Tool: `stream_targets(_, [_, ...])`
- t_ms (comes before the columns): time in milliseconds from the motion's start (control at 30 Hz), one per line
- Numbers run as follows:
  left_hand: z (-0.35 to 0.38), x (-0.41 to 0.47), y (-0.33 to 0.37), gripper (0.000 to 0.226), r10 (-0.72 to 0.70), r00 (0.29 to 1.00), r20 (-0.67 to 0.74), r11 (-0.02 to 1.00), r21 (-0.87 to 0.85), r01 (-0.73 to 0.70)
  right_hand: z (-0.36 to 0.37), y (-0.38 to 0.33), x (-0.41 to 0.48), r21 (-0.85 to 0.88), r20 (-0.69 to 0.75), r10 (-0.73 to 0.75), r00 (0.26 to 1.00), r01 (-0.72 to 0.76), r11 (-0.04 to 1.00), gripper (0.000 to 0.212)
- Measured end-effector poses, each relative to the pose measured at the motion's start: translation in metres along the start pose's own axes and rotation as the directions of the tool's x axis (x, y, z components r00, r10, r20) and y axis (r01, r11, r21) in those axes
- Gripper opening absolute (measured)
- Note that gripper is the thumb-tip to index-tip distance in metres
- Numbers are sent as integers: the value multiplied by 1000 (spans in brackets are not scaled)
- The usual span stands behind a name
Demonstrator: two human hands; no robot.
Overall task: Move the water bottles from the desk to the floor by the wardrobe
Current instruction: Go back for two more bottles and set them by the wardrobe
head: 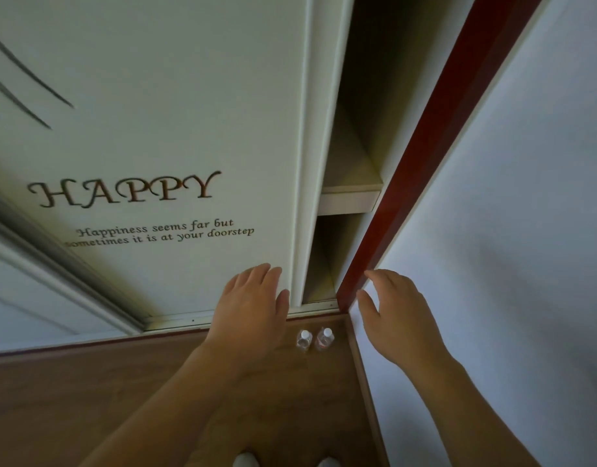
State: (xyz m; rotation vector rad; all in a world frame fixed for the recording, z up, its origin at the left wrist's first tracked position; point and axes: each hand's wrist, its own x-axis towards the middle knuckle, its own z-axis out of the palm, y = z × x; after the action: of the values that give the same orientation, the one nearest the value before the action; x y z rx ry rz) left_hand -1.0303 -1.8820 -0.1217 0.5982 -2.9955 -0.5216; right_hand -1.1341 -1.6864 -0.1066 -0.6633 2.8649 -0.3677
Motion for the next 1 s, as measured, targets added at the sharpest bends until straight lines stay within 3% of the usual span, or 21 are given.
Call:
stream_targets(233, [-85, -40, 30, 50, -22, 999, -27, 1000, 5, 22, -79, -22, -44, 28, -44, 27, 999, -25, 999, 50])
stream_targets(567, [-116, -93, 37, 50, -43, 998, -54, 998, -52, 40, -106, -45, -102, -58, -13, 6, 1000, -7, 998, 53])
stream_targets(733, [-123, -115, 16, 52, 28, 999, -16, 999, -40, -29, -99, -69, -138, -111, -46, 64, 997, -69, 991, 54])
stream_targets(1000, [-146, -148, -19, 52, 199, 978, 63, 980, 7, -200, -74, -109, -211, -68, -50, 283, 958, -286, 956, 58])
